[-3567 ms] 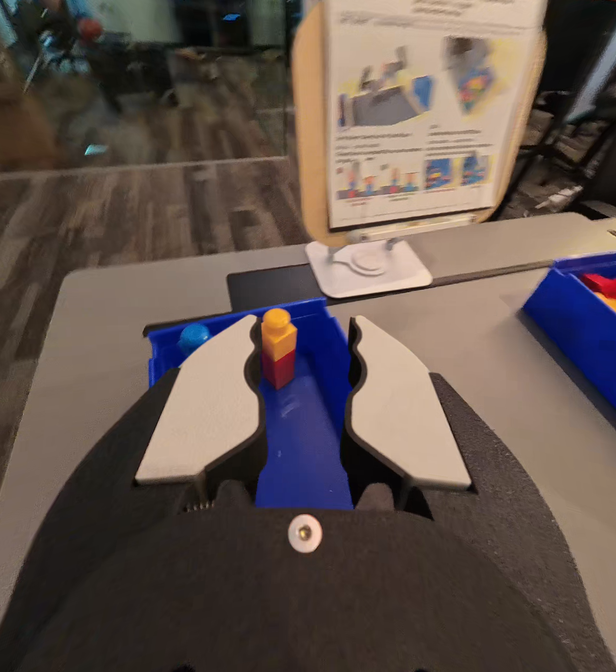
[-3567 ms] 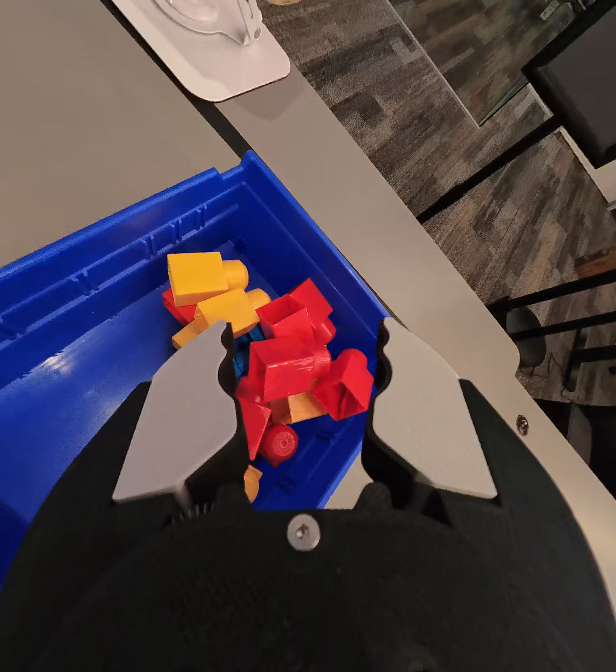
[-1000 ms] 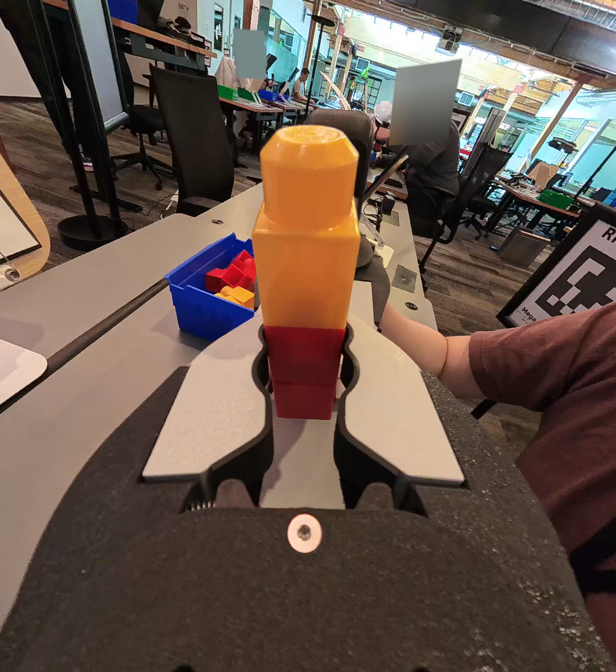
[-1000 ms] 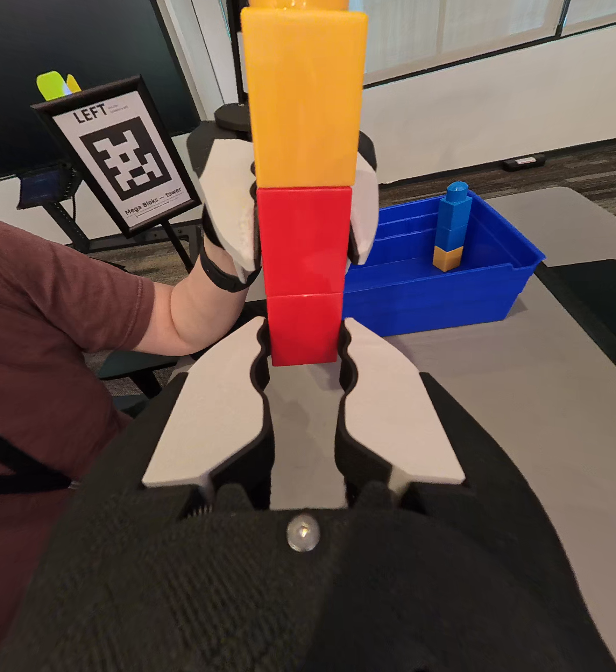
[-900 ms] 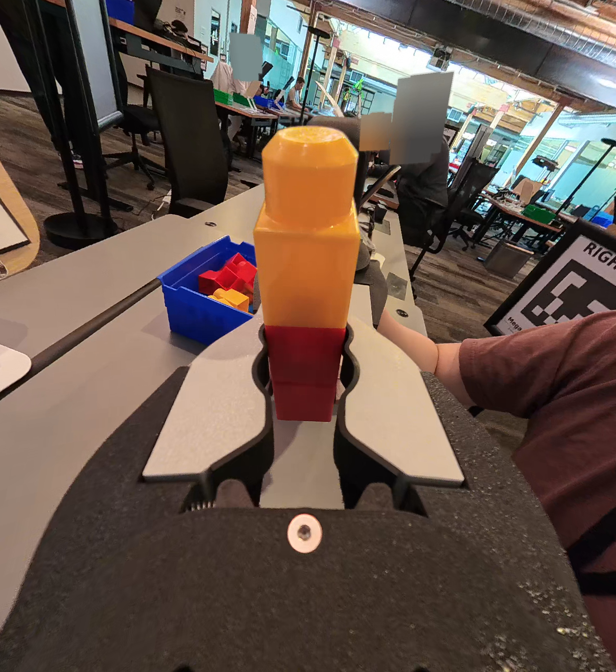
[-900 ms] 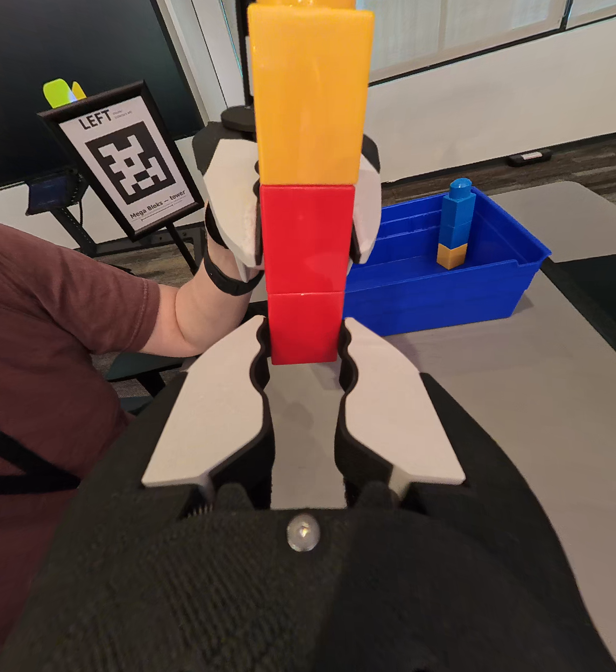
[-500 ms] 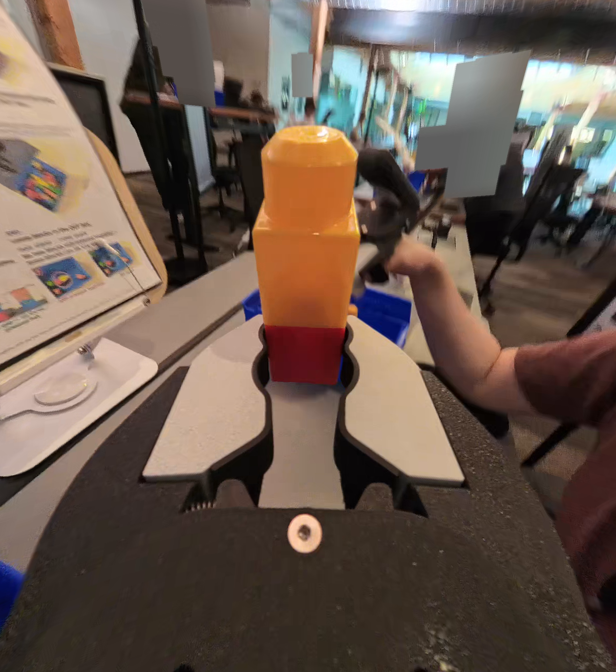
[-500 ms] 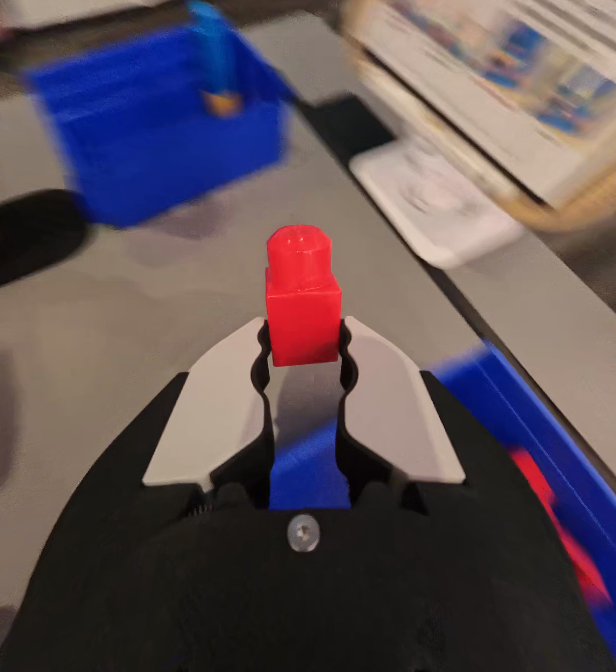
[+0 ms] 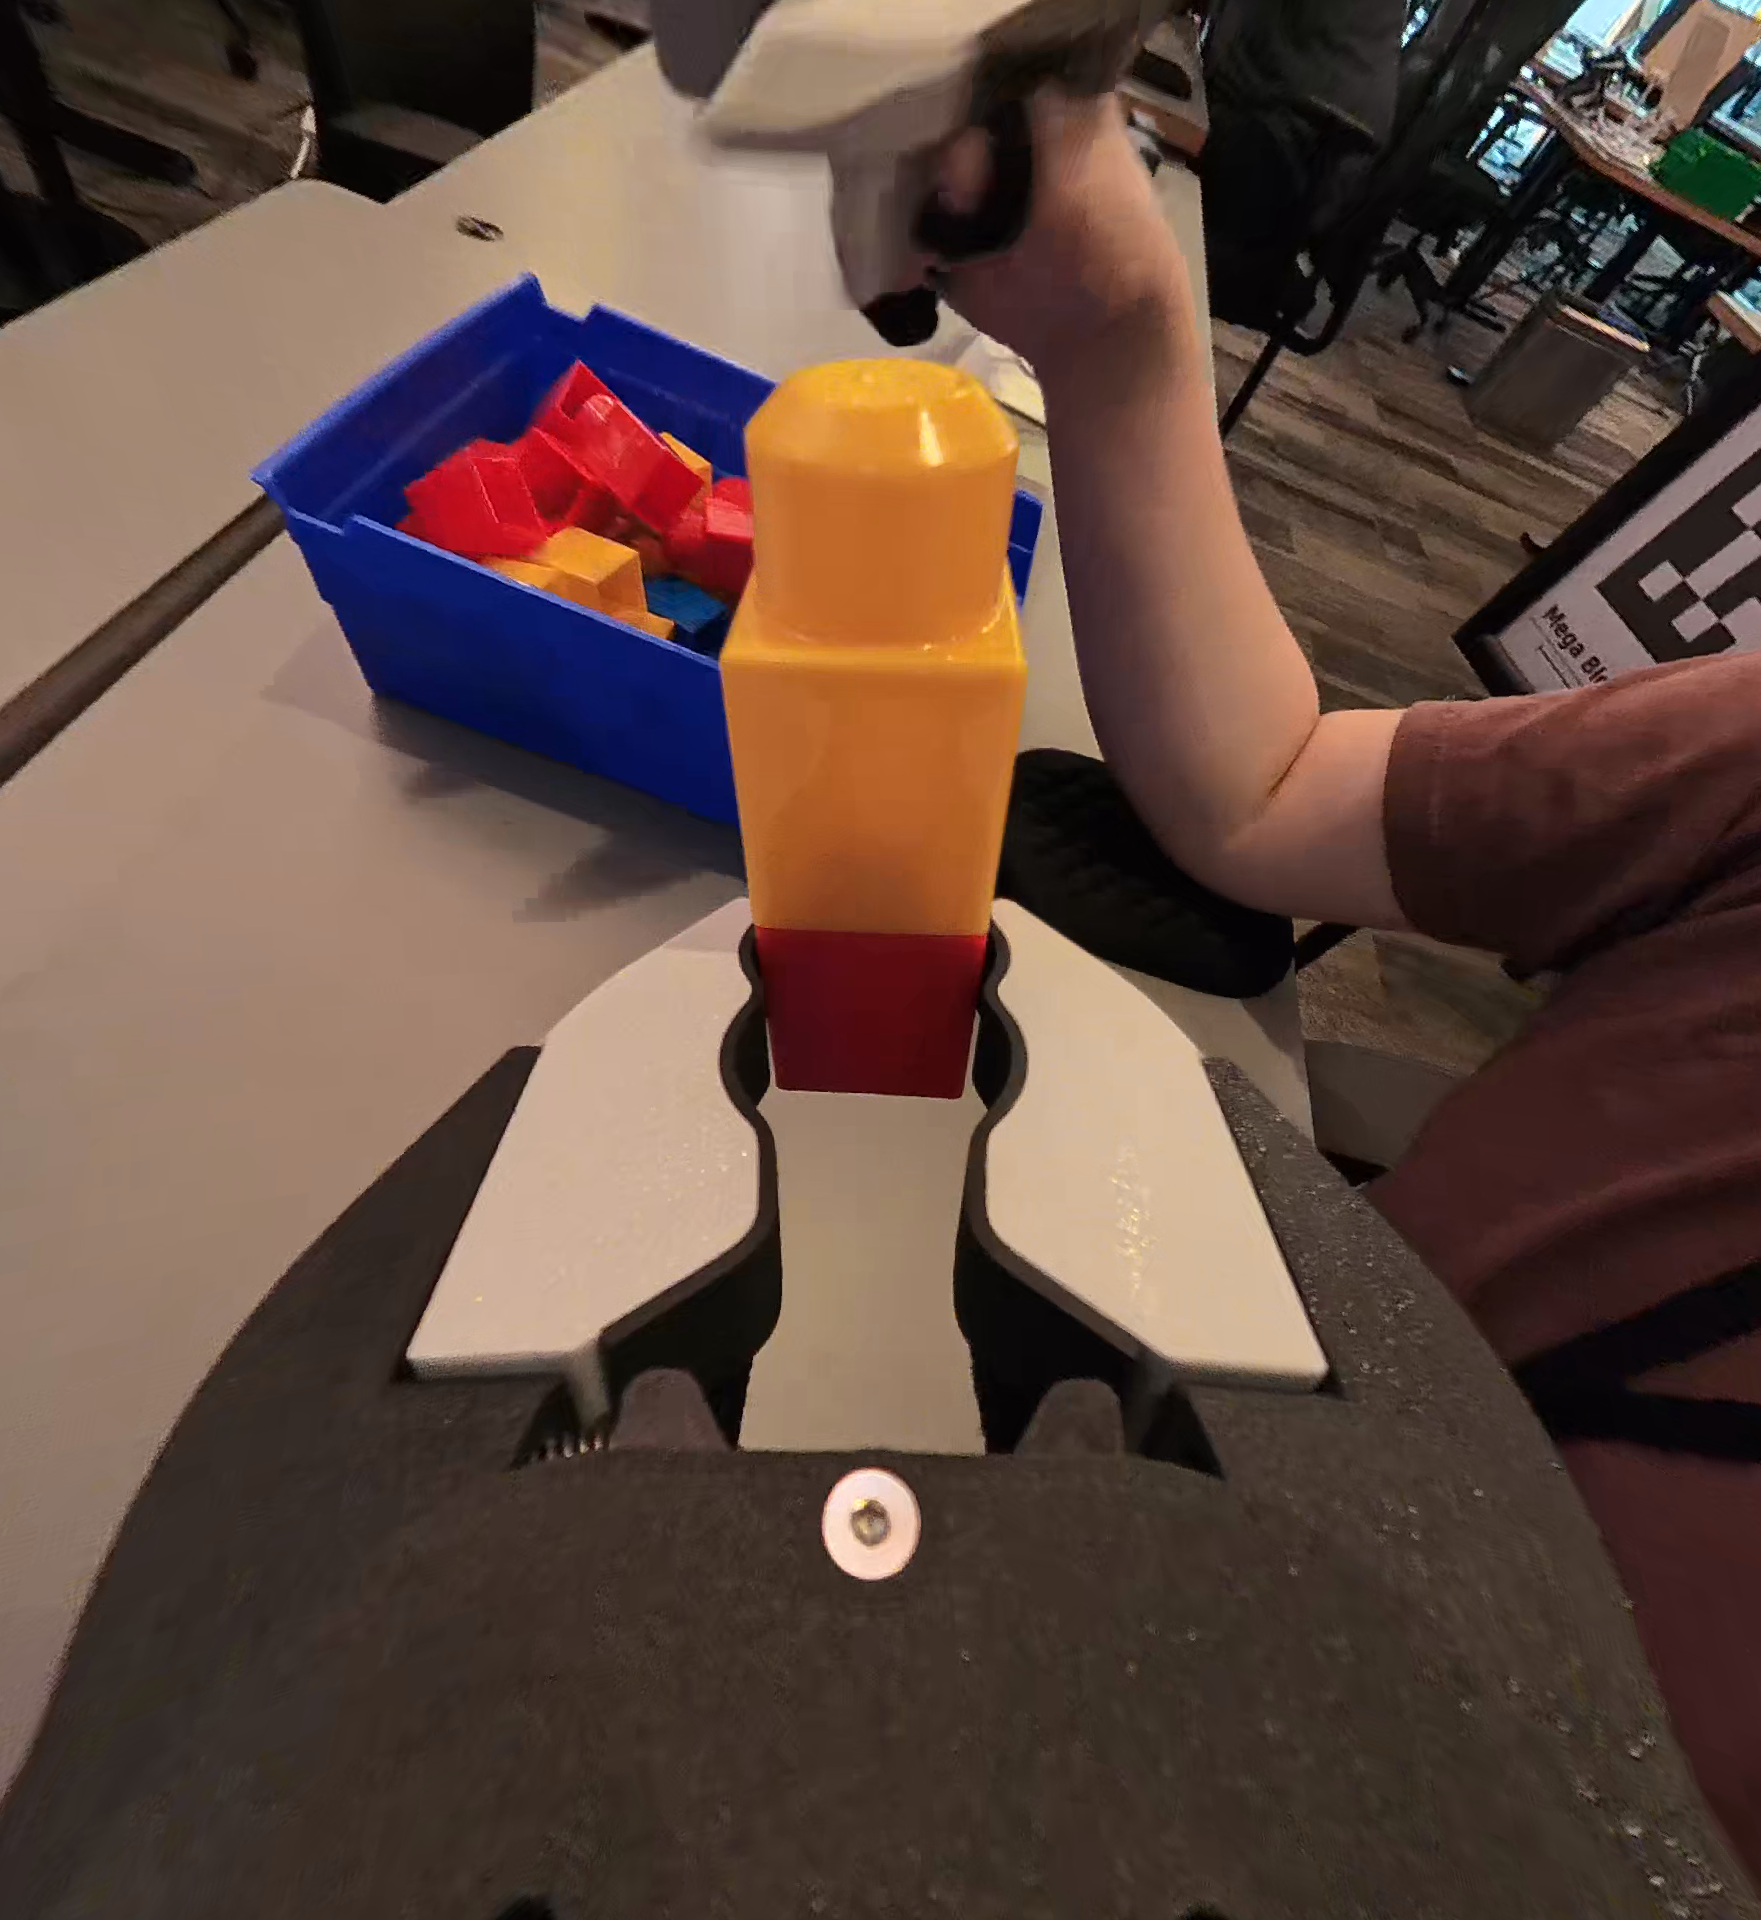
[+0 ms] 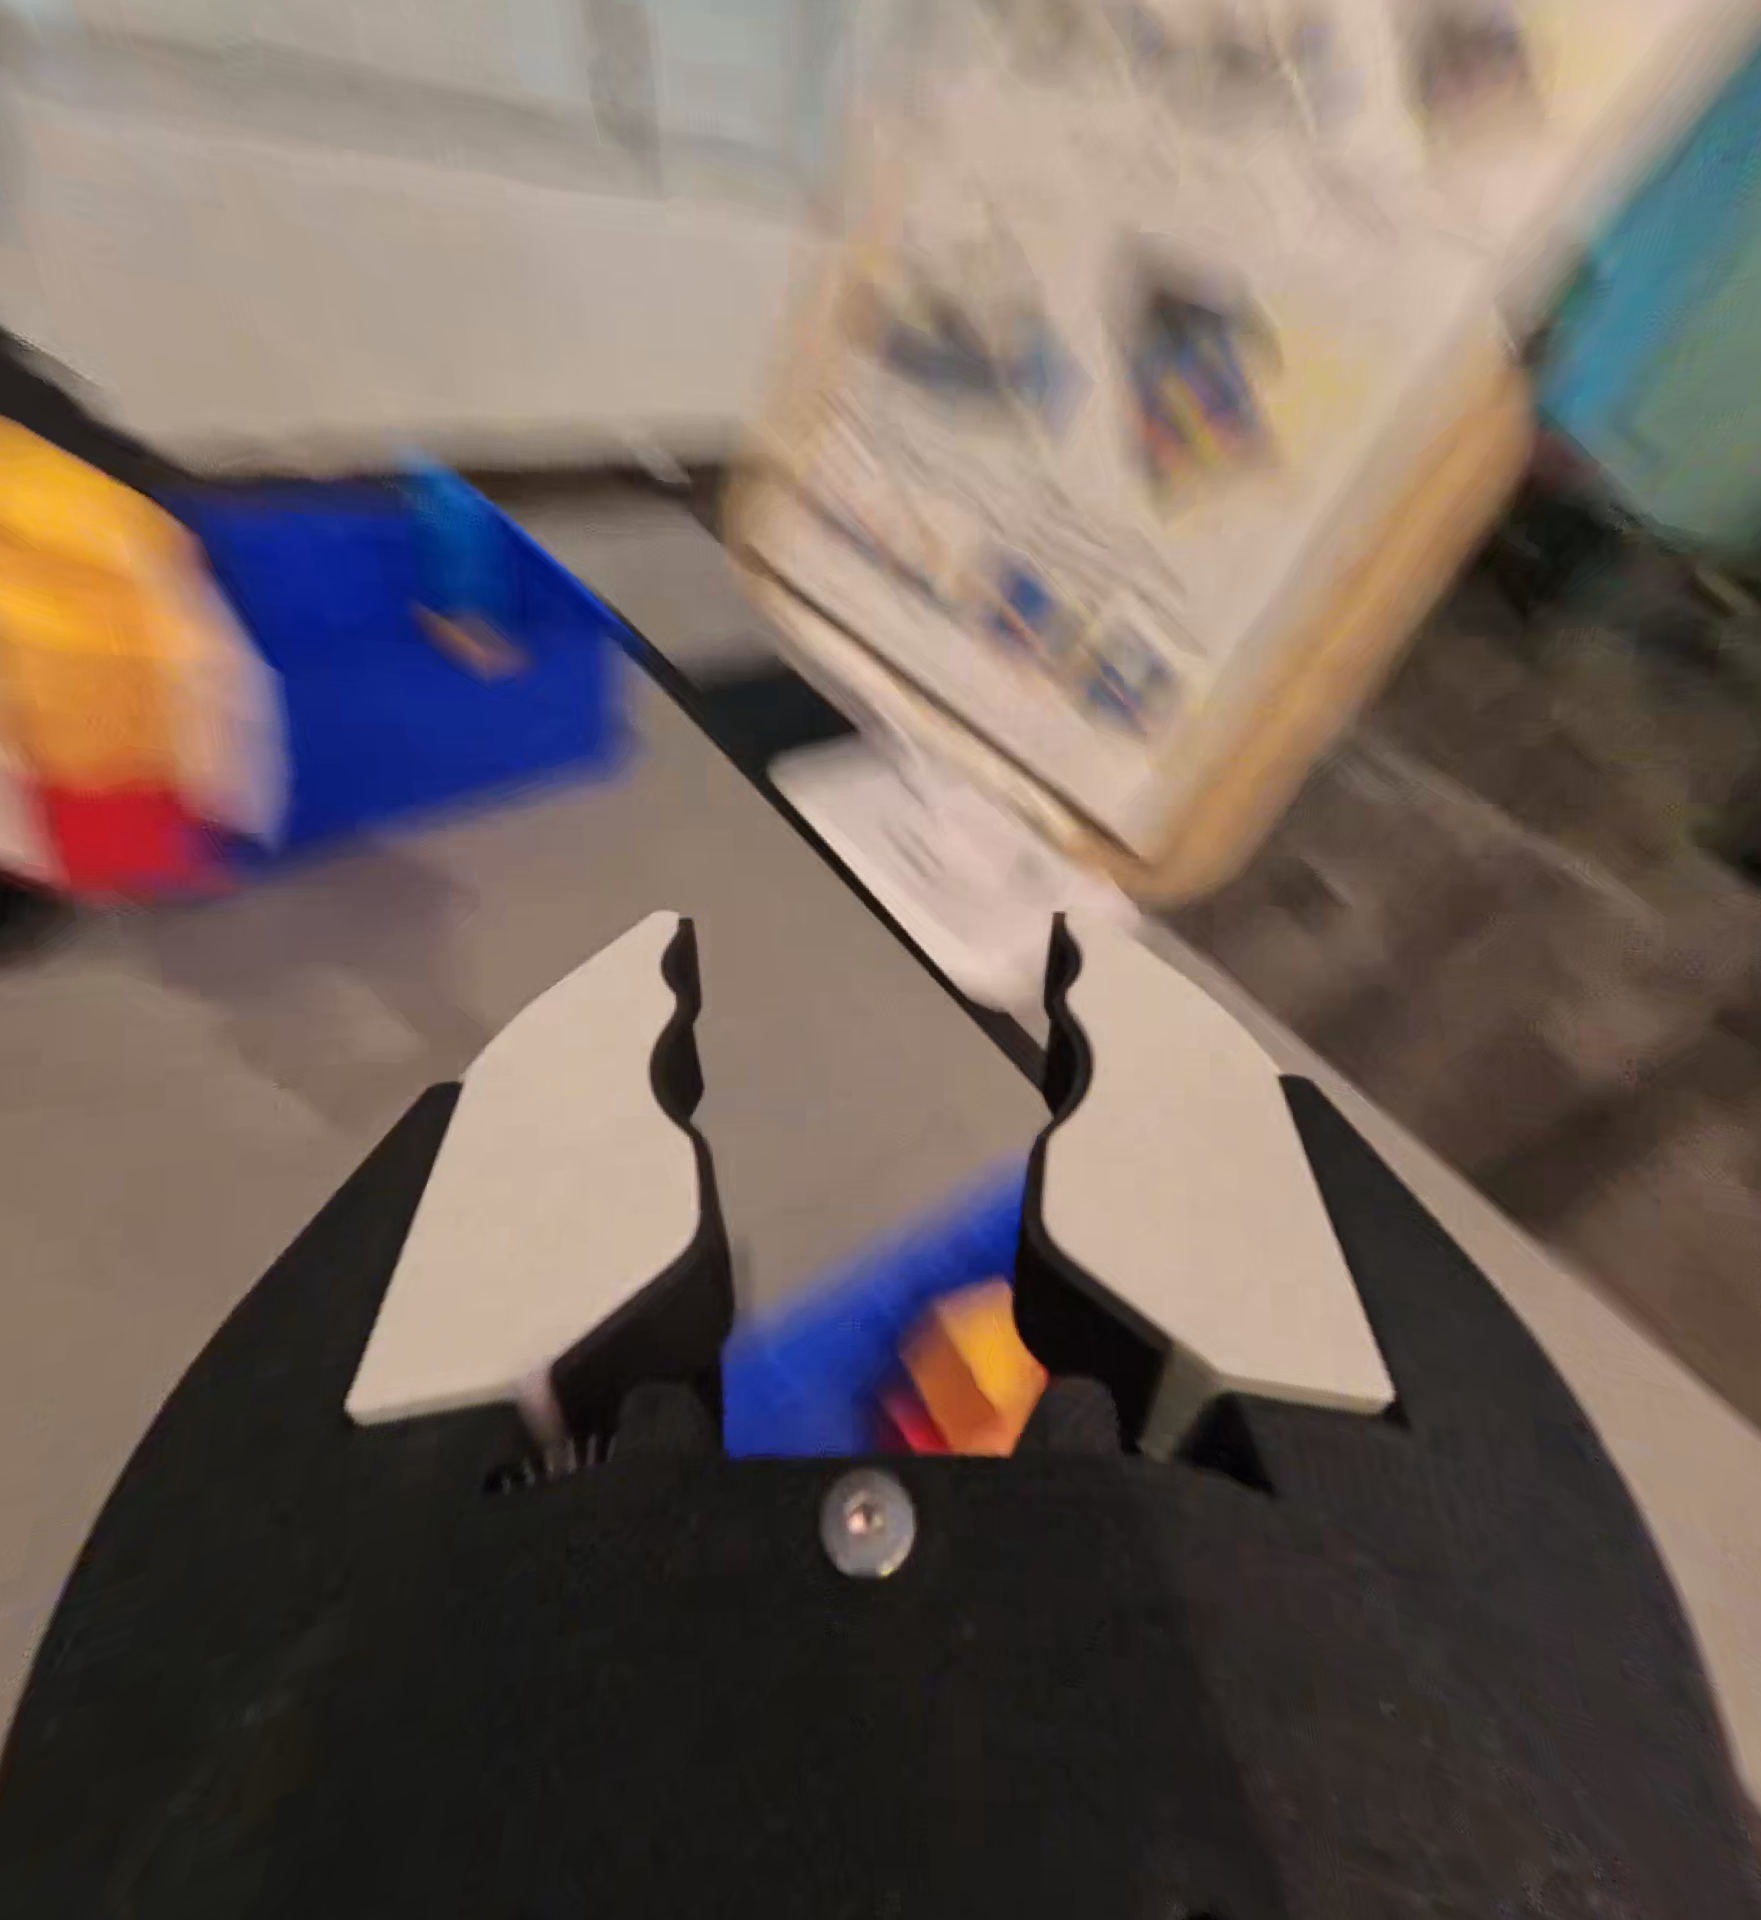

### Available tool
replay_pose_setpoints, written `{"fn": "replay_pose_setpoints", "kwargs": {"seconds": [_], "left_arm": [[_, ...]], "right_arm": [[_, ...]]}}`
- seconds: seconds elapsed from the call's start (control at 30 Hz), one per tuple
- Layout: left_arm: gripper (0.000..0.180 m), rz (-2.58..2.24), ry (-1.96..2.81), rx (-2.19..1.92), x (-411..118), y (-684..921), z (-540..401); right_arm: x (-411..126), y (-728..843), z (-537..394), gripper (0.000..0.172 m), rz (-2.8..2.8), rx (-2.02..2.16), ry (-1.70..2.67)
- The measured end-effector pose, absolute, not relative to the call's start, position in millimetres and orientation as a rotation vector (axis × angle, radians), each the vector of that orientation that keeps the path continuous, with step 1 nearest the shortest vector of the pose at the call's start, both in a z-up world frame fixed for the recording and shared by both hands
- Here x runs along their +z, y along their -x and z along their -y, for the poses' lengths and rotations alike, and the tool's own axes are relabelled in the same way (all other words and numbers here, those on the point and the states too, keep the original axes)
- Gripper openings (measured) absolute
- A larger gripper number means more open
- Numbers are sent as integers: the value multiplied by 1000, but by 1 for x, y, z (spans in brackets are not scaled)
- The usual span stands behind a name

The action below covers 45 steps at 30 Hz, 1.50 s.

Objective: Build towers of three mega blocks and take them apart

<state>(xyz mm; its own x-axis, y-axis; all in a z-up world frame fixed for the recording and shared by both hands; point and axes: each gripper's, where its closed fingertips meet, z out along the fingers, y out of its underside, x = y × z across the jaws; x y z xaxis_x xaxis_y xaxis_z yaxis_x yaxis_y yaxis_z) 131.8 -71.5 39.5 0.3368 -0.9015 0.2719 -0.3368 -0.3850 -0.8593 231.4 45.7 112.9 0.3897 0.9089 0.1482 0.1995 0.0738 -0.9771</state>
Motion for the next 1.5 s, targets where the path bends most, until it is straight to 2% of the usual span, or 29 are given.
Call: {"fn": "replay_pose_setpoints", "kwargs": {"seconds": [0.03, 0.1, 0.23, 0.27, 0.3, 0.43, 0.5, 0.67, 0.77, 0.93, 1.0, 1.1, 1.17, 1.2, 1.23, 1.3, 1.37, 1.47, 1.5], "left_arm": [[36, -1093, 1901, -1006, 37, -133, 72], [36, -1099, 1909, -1011, 35, -135, 72], [36, -1099, 1910, -1057, 37, -138, 77], [36, -1107, 1917, -1060, 36, -138, 79], [36, -1135, 1926, -1060, 34, -138, 82], [36, -1150, 1949, -1102, 30, -139, 85], [36, -1325, 2041, -1056, 5, -137, 100], [36, -1238, 1955, -1170, 26, -145, 98], [36, -1138, 1898, -1275, 47, -136, 96], [35, -1077, 1880, -1413, 56, -130, 96], [35, -1073, 1885, -1417, 56, -129, 96], [36, -1063, 1885, -1459, 57, -128, 97], [36, -1040, 1886, -1519, 59, -127, 98], [35, -1027, 1885, -1556, 60, -127, 99], [36, -1010, 1882, -1591, 62, -127, 99], [36, -978, 1870, -1652, 65, -126, 98], [36, -958, 1869, -1673, 65, -126, 97], [36, -975, 1852, -1714, 67, -129, 102], [36, -985, 1856, -1718, 66, -131, 104]], "right_arm": [[135, -207, -13, 60, 1097, 930, 1289], [152, -169, 36, 59, 1159, 1235, 1185], [105, -118, 62, 72, 1379, 1272, 1336], [95, -111, 64, 68, 1422, 1272, 1356], [89, -107, 66, 39, 1446, 1296, 1368], [101, -111, 58, 36, 1346, 1467, 1364], [120, -129, 37, 36, 1175, 1548, 1351], [79, -220, -46, 36, 1091, 979, 1688], [39, -281, -66, 36, 1098, 776, 1903], [-39, -343, -107, 52, 1012, 498, 2228], [-33, -344, -124, 59, 972, 419, 2163], [35, -302, -113, 68, 1014, 453, 1782], [88, -243, -61, 77, 1173, 600, 1408], [105, -214, -23, 87, 1279, 679, 1228], [114, -188, 14, 88, 1388, 723, 1075], [108, -149, 61, 89, 1550, 650, 892], [94, -121, 78, 90, 1628, 489, 828], [78, -94, 95, 89, 1678, 470, 784], [75, -91, 96, 77, 1688, 454, 780]]}}
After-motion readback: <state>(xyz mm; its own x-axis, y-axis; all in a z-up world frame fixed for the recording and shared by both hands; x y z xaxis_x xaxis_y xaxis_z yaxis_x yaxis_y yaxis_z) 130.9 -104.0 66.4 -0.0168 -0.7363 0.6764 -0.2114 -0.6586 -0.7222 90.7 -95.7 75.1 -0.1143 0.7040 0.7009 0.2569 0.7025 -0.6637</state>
